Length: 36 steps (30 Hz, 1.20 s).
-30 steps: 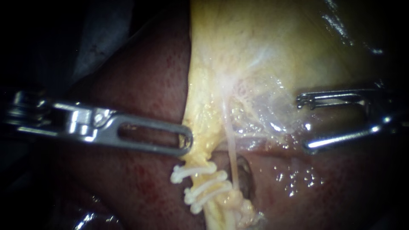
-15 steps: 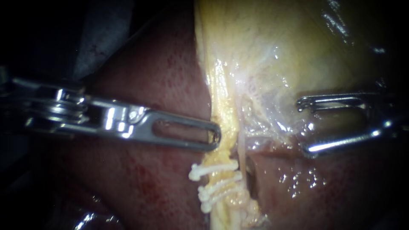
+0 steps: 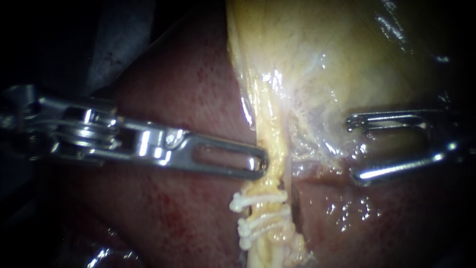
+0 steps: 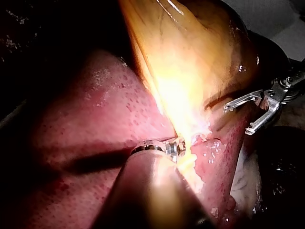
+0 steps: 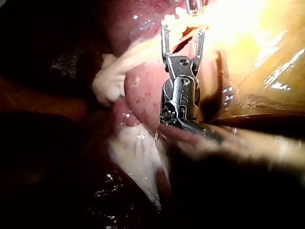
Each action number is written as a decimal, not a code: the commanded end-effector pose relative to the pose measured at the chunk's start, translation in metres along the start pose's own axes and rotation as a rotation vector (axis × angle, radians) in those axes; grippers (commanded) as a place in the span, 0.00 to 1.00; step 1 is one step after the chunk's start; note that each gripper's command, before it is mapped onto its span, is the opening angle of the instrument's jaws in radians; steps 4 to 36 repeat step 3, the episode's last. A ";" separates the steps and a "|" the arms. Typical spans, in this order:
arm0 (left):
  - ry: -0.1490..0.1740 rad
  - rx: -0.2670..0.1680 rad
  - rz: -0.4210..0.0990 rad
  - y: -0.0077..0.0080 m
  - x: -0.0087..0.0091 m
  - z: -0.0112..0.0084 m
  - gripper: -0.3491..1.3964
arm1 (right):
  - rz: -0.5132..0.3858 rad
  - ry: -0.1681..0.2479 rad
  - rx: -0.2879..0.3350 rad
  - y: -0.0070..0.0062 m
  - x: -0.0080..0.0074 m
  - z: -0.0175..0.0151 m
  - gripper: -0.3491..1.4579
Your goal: Going back third clip left tube
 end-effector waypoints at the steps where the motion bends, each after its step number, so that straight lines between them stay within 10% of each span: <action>1: 0.000 0.000 0.000 0.0000 0.0000 0.0000 0.00 | 0.000 0.000 0.000 0.0000 0.0000 0.0000 0.52; 36: 0.000 0.000 0.000 0.0000 0.0000 0.0000 0.00 | 0.000 0.000 0.000 0.0000 0.0000 0.0000 0.52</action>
